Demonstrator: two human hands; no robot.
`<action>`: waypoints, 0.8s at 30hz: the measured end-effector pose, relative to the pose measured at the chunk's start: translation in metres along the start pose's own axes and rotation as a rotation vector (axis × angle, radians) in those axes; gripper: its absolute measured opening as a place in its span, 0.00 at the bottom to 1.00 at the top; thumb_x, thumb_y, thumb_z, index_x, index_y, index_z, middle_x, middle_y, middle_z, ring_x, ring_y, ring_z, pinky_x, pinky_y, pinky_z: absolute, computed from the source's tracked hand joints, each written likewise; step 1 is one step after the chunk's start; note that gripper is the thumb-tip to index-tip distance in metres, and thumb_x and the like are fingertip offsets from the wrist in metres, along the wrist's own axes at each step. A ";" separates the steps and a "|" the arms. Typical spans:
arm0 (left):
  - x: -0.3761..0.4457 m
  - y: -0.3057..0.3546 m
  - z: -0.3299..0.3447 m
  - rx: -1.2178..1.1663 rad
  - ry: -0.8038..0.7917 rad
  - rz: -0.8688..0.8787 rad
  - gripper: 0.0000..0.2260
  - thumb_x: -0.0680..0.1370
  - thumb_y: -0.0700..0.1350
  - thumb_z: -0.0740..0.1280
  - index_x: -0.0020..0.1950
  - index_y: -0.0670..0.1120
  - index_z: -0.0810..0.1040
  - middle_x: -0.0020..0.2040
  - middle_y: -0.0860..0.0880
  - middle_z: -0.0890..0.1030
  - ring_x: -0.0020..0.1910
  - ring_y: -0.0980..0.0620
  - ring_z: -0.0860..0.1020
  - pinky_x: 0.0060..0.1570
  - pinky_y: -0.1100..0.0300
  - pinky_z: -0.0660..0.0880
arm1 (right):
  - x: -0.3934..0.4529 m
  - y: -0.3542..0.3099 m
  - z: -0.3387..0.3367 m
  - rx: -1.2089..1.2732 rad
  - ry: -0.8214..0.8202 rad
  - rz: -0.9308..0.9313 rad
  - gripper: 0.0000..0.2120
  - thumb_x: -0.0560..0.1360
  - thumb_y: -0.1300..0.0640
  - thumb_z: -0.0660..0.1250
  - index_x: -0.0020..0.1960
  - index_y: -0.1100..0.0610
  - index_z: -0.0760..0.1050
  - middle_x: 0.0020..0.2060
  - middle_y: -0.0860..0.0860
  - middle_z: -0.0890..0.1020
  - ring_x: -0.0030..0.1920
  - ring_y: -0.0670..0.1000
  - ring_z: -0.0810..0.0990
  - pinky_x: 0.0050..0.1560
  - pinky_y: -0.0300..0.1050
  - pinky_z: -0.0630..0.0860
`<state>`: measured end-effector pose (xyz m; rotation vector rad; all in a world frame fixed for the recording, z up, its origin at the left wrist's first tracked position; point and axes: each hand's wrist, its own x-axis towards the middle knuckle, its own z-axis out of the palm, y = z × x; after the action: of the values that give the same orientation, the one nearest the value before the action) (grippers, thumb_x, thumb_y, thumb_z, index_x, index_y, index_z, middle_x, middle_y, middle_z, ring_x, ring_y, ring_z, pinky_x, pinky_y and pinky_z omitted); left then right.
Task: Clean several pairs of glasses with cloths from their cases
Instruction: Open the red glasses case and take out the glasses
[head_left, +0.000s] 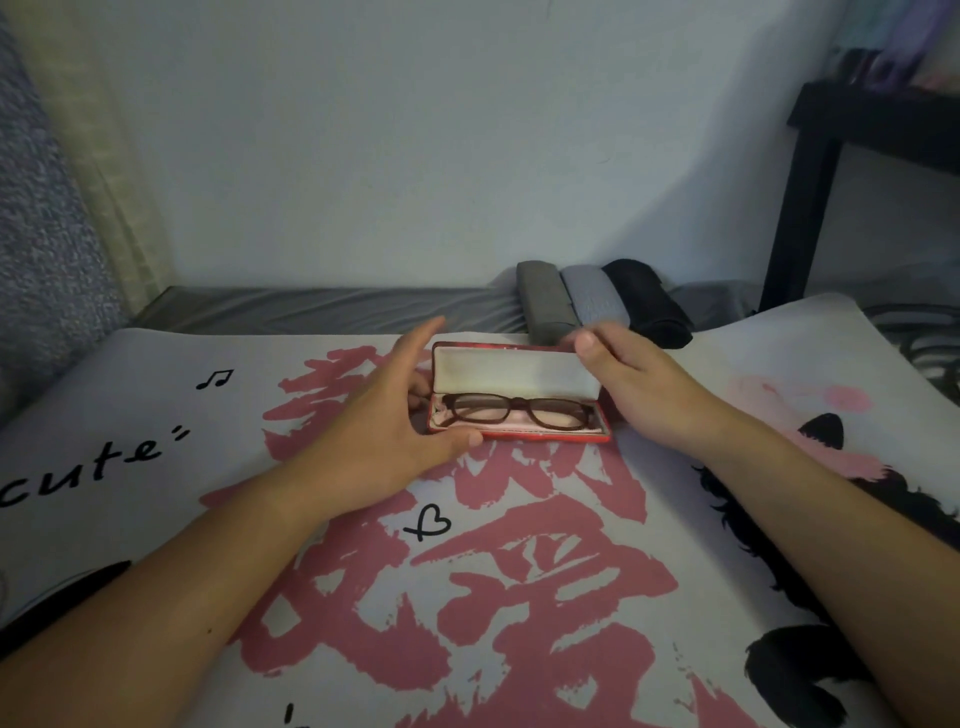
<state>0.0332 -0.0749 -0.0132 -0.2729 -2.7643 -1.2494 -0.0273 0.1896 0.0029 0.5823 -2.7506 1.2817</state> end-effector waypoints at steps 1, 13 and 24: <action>0.001 -0.001 0.000 0.018 0.016 0.000 0.45 0.72 0.55 0.77 0.78 0.70 0.49 0.54 0.62 0.74 0.54 0.66 0.74 0.46 0.74 0.70 | 0.000 0.002 -0.002 0.003 0.066 -0.019 0.14 0.84 0.44 0.57 0.62 0.48 0.76 0.54 0.44 0.78 0.55 0.41 0.77 0.52 0.37 0.72; 0.005 -0.010 -0.007 0.178 0.116 -0.072 0.50 0.72 0.58 0.76 0.76 0.74 0.40 0.68 0.53 0.74 0.71 0.51 0.69 0.71 0.45 0.69 | 0.004 0.003 0.010 -0.373 0.109 -0.236 0.12 0.77 0.60 0.73 0.58 0.52 0.85 0.42 0.43 0.76 0.44 0.45 0.76 0.47 0.42 0.76; 0.004 -0.013 -0.012 0.091 0.079 -0.032 0.46 0.76 0.47 0.75 0.78 0.72 0.46 0.54 0.71 0.71 0.55 0.74 0.71 0.57 0.73 0.66 | 0.004 -0.004 0.023 -0.351 0.122 -0.129 0.08 0.75 0.60 0.73 0.50 0.50 0.86 0.40 0.45 0.77 0.41 0.45 0.76 0.43 0.39 0.73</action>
<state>0.0267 -0.0922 -0.0139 -0.1693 -2.7592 -1.1114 -0.0266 0.1683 -0.0085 0.6129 -2.6929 0.7548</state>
